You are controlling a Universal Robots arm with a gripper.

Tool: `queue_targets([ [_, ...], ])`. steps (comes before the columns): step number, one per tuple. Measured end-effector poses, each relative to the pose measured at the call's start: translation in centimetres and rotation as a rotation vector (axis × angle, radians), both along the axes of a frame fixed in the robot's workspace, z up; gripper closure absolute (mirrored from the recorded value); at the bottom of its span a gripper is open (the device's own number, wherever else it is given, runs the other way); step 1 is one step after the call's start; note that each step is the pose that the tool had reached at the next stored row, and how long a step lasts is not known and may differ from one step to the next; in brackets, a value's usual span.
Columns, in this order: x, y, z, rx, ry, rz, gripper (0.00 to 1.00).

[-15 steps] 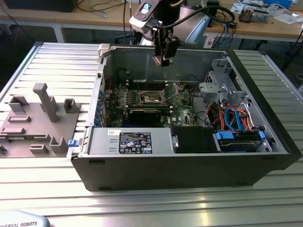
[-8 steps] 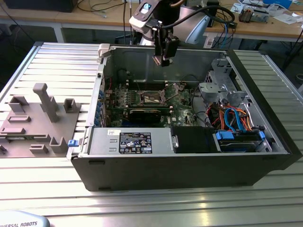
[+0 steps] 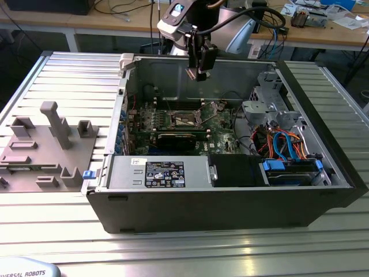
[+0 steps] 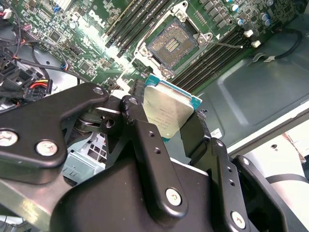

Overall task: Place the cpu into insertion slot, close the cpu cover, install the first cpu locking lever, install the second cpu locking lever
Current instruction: 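Place the cpu into insertion slot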

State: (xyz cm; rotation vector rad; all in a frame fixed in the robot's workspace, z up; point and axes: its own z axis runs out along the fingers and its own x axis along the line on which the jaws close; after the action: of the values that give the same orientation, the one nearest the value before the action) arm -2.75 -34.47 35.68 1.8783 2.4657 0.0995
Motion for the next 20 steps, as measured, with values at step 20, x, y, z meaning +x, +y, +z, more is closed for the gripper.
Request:
queue_targets([
  [20,0.00,0.00,0.00,-0.0019,0.0016,-0.031,0.46],
])
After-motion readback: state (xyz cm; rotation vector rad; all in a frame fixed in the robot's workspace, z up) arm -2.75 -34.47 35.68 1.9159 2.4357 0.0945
